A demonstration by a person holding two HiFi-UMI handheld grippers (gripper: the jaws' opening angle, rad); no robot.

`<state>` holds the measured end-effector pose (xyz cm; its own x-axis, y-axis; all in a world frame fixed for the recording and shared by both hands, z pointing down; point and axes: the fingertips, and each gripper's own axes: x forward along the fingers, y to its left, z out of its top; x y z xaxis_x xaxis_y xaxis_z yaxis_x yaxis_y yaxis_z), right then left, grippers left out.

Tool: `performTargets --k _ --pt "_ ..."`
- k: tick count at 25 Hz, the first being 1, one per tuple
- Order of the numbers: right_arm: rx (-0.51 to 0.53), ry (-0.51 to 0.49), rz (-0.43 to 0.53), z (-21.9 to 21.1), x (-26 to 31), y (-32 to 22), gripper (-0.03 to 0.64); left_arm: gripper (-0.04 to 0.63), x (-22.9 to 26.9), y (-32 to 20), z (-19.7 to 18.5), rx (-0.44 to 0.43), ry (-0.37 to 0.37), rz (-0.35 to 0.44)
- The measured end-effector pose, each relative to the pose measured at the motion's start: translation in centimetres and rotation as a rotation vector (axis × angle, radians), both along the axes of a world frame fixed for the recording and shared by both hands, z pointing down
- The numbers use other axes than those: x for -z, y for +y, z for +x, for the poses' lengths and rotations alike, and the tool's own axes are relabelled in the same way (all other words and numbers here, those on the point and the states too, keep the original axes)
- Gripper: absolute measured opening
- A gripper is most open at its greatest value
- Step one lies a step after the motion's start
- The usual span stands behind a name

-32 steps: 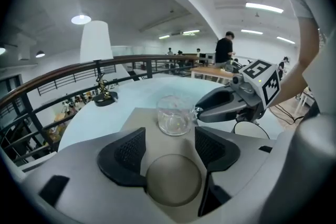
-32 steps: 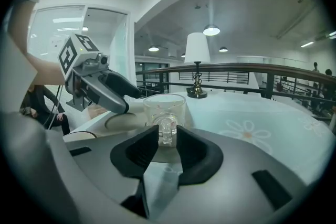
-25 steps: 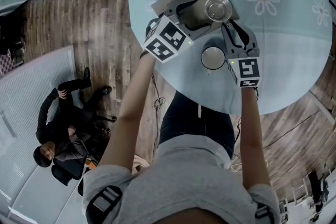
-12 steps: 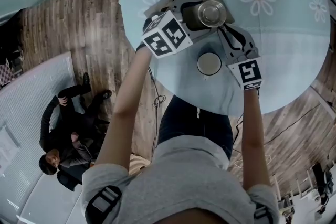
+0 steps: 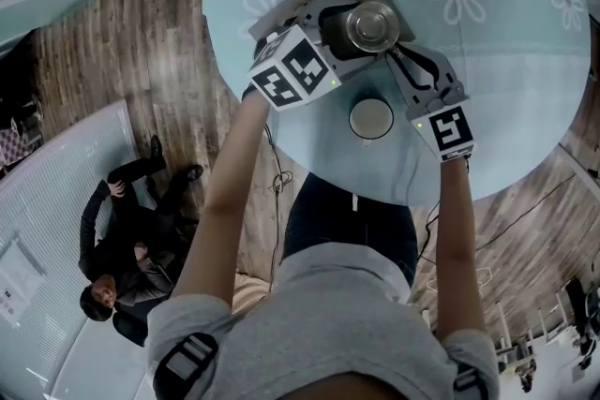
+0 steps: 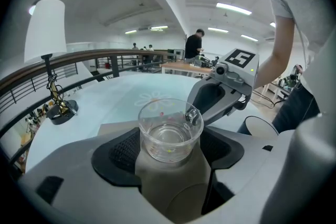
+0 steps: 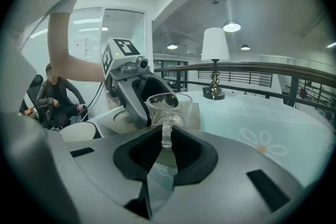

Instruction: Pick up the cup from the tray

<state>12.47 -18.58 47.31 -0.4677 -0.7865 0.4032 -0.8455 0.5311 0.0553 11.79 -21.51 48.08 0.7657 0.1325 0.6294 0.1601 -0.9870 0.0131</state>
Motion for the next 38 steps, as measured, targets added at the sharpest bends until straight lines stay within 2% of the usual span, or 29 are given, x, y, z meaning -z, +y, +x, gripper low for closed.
performTargets --k 4,7,10,14,22,25,31,38 --pt "0.009 -0.007 -0.022 0.3 -0.1 -0.2 0.051 0.360 0.0 -0.2 0.5 -0.014 0.006 -0.002" --pt "0.039 0.020 0.000 0.5 0.1 -0.3 0.051 0.364 0.0 -0.3 0.8 -0.017 0.013 -0.001" --pt "0.018 -0.010 -0.007 0.7 -0.2 -0.2 0.051 0.365 -0.1 -0.2 0.9 -0.006 0.016 0.004" --pt "0.050 0.007 0.026 1.1 0.9 0.1 0.051 0.365 0.8 0.2 1.3 0.007 0.020 0.009" --pt "0.003 -0.094 0.096 2.1 4.4 1.3 0.051 0.365 4.0 1.7 2.6 0.002 0.051 0.063" --pt "-0.017 -0.102 0.108 2.8 5.3 2.8 0.051 0.365 4.8 3.3 3.3 -0.006 0.052 0.073" --pt "-0.026 -0.051 0.084 4.1 4.9 6.4 0.051 0.365 4.6 6.7 4.7 -0.055 0.015 0.066" --pt "-0.102 -0.051 0.047 6.3 3.1 9.0 0.051 0.365 2.8 9.2 7.1 -0.158 -0.053 0.046"
